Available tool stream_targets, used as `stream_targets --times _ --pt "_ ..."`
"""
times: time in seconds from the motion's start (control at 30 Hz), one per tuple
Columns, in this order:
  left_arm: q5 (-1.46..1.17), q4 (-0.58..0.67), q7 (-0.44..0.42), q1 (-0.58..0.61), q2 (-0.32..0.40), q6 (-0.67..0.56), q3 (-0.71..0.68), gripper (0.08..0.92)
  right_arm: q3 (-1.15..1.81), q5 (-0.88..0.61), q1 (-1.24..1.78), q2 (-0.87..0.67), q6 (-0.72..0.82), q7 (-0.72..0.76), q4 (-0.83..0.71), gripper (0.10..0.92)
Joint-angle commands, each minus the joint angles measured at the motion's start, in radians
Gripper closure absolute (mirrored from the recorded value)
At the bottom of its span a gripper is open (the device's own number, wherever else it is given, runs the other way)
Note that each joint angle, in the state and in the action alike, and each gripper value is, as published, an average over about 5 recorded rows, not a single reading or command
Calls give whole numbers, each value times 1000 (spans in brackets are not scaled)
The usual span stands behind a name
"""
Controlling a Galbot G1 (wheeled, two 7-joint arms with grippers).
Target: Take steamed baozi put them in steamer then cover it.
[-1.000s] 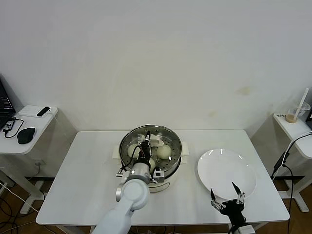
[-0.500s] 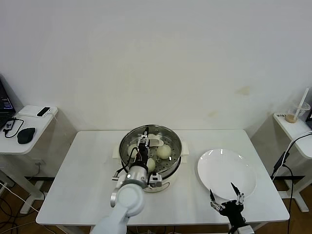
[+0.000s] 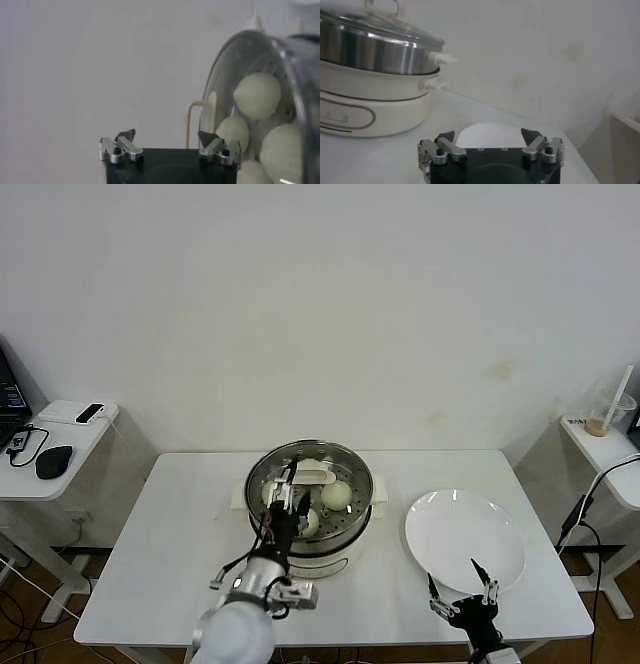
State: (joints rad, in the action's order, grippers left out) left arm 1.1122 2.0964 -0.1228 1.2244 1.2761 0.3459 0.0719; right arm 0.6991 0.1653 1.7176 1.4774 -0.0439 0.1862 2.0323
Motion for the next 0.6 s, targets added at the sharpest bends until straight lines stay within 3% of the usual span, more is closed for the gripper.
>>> stream_targets --times 0.03,0.13,0.27,0.43,0.6 --pt "-936 78 259 309 31 -320 297 177 -6 -41 5 -26 -12 -1 3 203" --pt "-1097 82 289 386 47 -415 424 177 -7 -60 10 -40 -16 -1 2 203" --pt "-1265 96 284 505 43 -449 519 177 -3 -95 16 -60 -26 3 -8 203" --pt "-1308 79 245 682 31 -578 560 177 3 -182 45 -93 -46 4 -27 203" --pt "-1319 18 271 755 44 -652 569 177 -13 -239 88 -121 -89 -6 -32 203"
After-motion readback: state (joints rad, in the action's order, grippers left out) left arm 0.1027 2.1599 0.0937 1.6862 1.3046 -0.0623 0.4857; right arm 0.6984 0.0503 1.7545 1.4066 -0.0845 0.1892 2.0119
